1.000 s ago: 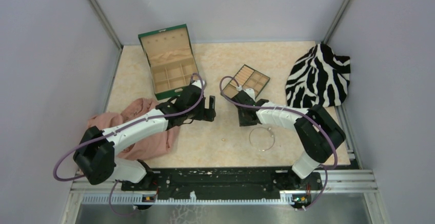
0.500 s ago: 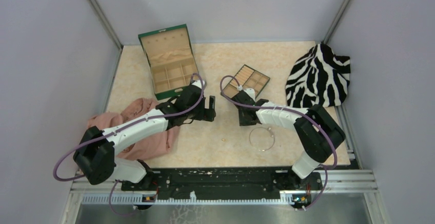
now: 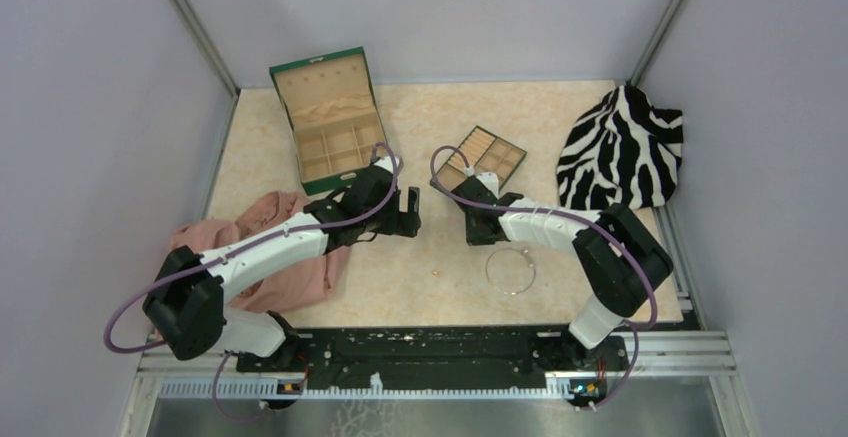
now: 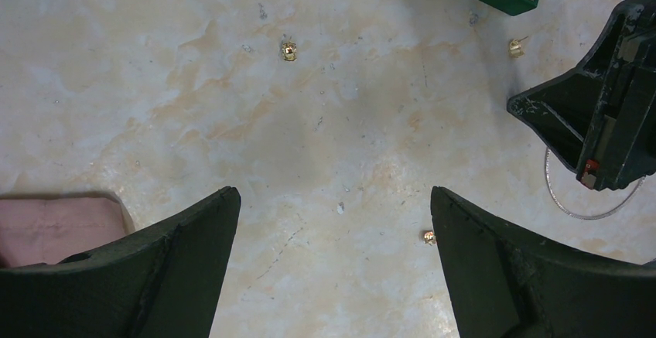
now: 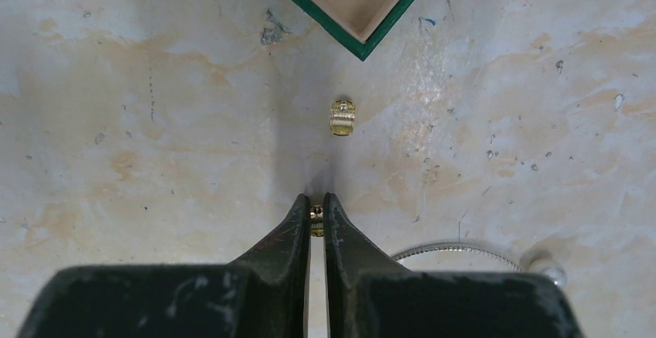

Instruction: Organize the mixed jewelry

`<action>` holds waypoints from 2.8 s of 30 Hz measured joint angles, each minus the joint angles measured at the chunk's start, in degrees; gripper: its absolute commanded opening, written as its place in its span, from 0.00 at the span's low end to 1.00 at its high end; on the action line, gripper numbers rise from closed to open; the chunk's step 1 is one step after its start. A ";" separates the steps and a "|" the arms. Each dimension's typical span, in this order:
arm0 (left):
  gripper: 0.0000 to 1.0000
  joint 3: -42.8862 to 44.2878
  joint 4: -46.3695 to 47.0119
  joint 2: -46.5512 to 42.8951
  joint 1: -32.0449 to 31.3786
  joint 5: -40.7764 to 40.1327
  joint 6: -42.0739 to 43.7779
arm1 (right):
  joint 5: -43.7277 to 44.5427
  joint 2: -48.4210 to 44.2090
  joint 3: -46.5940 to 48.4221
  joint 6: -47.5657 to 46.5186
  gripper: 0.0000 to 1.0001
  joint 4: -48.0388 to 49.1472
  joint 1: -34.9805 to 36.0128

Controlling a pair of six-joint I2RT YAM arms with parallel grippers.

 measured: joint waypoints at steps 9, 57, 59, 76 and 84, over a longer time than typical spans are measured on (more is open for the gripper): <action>0.99 -0.02 0.02 0.11 0.00 0.00 -0.11 | -8.81 -4.81 -0.07 0.55 0.03 -1.77 -4.04; 0.99 -1.90 0.81 0.11 0.00 -0.07 0.61 | -49.70 -11.26 -1.49 14.95 0.03 21.00 -33.07; 0.99 -1.90 0.74 0.11 0.00 -0.11 0.76 | -48.39 -9.25 0.48 13.90 0.03 20.26 -33.55; 0.99 -1.88 0.66 0.13 0.00 0.00 2.14 | -31.98 7.54 20.44 3.23 0.03 9.25 -33.97; 0.99 -1.79 0.13 0.87 0.00 -0.22 2.32 | -29.53 15.67 28.81 1.01 0.03 6.73 -33.97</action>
